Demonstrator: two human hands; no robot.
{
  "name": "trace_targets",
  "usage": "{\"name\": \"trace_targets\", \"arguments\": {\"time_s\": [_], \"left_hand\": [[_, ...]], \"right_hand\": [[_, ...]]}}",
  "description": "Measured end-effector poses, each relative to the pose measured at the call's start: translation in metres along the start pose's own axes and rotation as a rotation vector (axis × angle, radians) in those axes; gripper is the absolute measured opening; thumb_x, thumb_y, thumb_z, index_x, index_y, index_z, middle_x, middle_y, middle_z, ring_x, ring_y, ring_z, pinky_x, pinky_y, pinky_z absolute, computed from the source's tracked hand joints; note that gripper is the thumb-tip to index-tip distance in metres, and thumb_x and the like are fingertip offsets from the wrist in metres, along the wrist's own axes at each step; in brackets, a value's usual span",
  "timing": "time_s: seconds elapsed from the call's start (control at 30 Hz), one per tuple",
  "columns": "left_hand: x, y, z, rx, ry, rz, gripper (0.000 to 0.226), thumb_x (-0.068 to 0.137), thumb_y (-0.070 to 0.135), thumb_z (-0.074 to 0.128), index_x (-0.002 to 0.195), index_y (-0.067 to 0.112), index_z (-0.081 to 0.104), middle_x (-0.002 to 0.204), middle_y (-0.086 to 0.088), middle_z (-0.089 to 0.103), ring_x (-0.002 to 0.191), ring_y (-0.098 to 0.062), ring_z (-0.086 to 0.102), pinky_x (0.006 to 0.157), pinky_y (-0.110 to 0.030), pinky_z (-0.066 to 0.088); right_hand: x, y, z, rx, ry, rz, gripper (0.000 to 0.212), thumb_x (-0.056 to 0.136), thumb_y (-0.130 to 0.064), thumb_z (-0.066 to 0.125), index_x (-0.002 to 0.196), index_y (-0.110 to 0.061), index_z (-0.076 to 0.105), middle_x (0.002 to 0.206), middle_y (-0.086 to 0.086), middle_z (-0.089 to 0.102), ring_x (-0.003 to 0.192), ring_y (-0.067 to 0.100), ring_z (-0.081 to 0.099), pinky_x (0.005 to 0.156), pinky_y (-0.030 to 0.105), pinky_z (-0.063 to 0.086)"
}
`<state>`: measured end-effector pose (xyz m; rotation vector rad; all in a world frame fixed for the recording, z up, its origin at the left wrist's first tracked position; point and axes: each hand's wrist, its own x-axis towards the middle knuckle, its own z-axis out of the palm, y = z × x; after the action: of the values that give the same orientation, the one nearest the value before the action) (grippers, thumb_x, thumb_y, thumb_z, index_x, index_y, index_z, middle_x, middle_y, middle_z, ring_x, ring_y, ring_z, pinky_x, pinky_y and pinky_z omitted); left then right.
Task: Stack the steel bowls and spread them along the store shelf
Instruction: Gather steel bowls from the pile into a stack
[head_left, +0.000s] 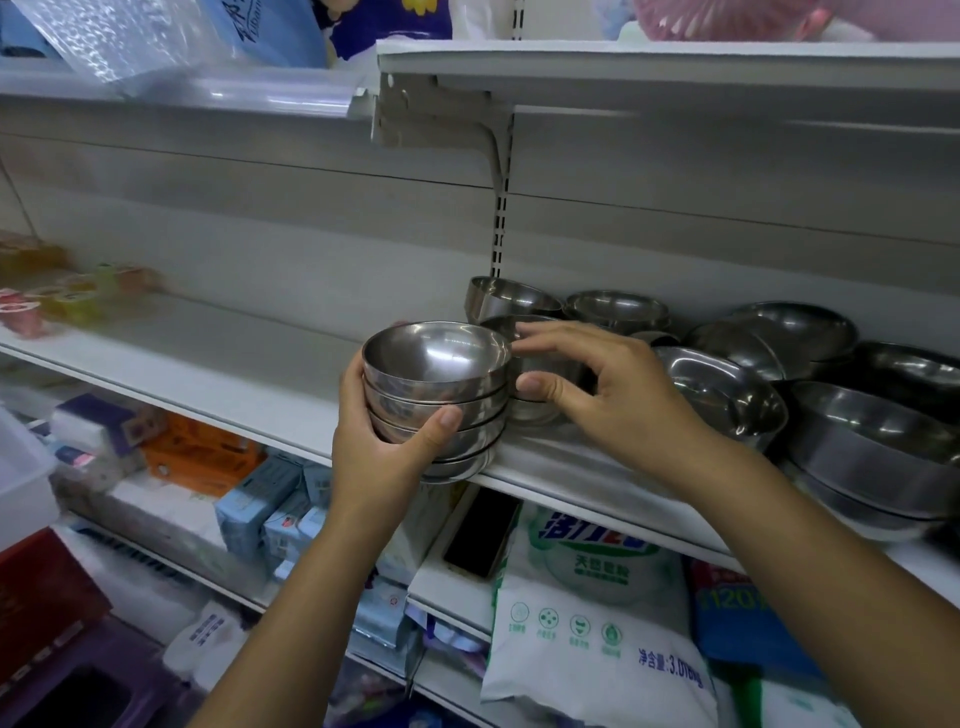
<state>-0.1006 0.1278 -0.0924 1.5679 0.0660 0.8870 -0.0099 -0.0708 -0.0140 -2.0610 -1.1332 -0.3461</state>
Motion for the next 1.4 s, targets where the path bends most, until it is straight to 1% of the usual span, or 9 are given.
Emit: {"name": "trace_targets", "arguments": {"time_s": [0.2,0.37,0.53,0.63,0.73,0.83,1.0,1.17,1.4], "left_hand": [[-0.012,0.004,0.010,-0.036,0.004,0.023,0.091,0.062,0.054,0.081,0.143,0.037,0.043,0.135,0.009,0.058,0.115,-0.003,0.062,0.080,-0.015,0.054],[-0.018,0.007,0.017,-0.054,0.016,0.028,0.093,0.061,0.053,0.081,0.144,0.037,0.042,0.135,0.013,0.057,0.113,0.002,0.062,0.079,-0.013,0.054],[-0.023,0.009,0.022,-0.055,0.010,0.026,0.096,0.060,0.055,0.080,0.145,0.034,0.041,0.130,0.019,0.058,0.112,0.005,0.061,0.080,-0.012,0.053],[-0.023,0.011,0.023,-0.047,0.013,0.021,0.095,0.059,0.056,0.079,0.144,0.035,0.042,0.128,0.021,0.059,0.110,0.007,0.061,0.080,-0.012,0.053],[-0.023,0.010,0.023,-0.052,0.007,0.010,0.095,0.059,0.056,0.080,0.144,0.037,0.042,0.127,0.023,0.059,0.111,0.005,0.062,0.082,-0.016,0.055],[-0.024,0.010,0.024,-0.053,0.003,0.012,0.095,0.059,0.056,0.081,0.144,0.037,0.042,0.125,0.026,0.060,0.113,0.003,0.062,0.083,-0.017,0.055],[-0.025,0.012,0.027,-0.056,-0.017,0.015,0.093,0.060,0.055,0.080,0.143,0.036,0.042,0.124,0.028,0.060,0.112,0.004,0.062,0.083,-0.016,0.054],[-0.026,0.012,0.026,-0.058,-0.022,0.016,0.095,0.060,0.055,0.081,0.144,0.036,0.042,0.126,0.027,0.060,0.114,0.002,0.062,0.085,-0.018,0.055],[-0.027,0.012,0.027,-0.065,-0.015,0.015,0.094,0.060,0.055,0.081,0.143,0.038,0.042,0.125,0.030,0.059,0.114,0.004,0.061,0.084,-0.014,0.054]], "right_hand": [[-0.008,0.012,-0.040,-0.206,0.047,0.121,0.047,0.084,-0.045,0.075,0.126,-0.024,0.069,0.122,-0.014,0.065,0.114,0.002,0.057,0.095,0.018,0.043],[0.003,0.028,-0.064,-0.368,-0.165,0.313,0.090,0.067,-0.082,0.067,0.143,-0.035,0.052,0.142,-0.011,0.057,0.129,0.013,0.054,0.099,0.026,0.044],[0.014,0.040,-0.064,-0.426,-0.291,0.439,0.103,0.064,-0.087,0.067,0.150,-0.040,0.037,0.151,-0.007,0.049,0.132,0.020,0.051,0.103,0.034,0.046],[0.019,0.046,-0.064,-0.474,-0.283,0.468,0.093,0.064,-0.083,0.068,0.143,-0.037,0.046,0.142,-0.004,0.055,0.123,0.021,0.056,0.099,0.035,0.050],[0.021,0.048,-0.064,-0.437,-0.195,0.488,0.067,0.063,-0.074,0.073,0.118,-0.035,0.064,0.117,-0.004,0.066,0.101,0.017,0.063,0.088,0.034,0.056],[0.021,0.046,-0.065,-0.426,-0.189,0.487,0.054,0.069,-0.068,0.076,0.111,-0.035,0.067,0.111,-0.007,0.066,0.099,0.016,0.063,0.088,0.034,0.056],[0.027,0.041,-0.068,-0.508,-0.367,0.589,0.093,0.061,-0.084,0.071,0.139,-0.039,0.051,0.129,-0.012,0.059,0.118,0.019,0.058,0.099,0.035,0.050],[0.030,0.033,-0.073,-0.475,-0.347,0.577,0.058,0.067,-0.070,0.080,0.115,-0.039,0.068,0.116,-0.010,0.065,0.105,0.016,0.061,0.092,0.030,0.052],[0.022,0.030,-0.075,-0.424,-0.172,0.593,0.069,0.066,-0.067,0.082,0.122,-0.031,0.064,0.122,-0.003,0.064,0.102,0.018,0.057,0.090,0.034,0.054]]}}
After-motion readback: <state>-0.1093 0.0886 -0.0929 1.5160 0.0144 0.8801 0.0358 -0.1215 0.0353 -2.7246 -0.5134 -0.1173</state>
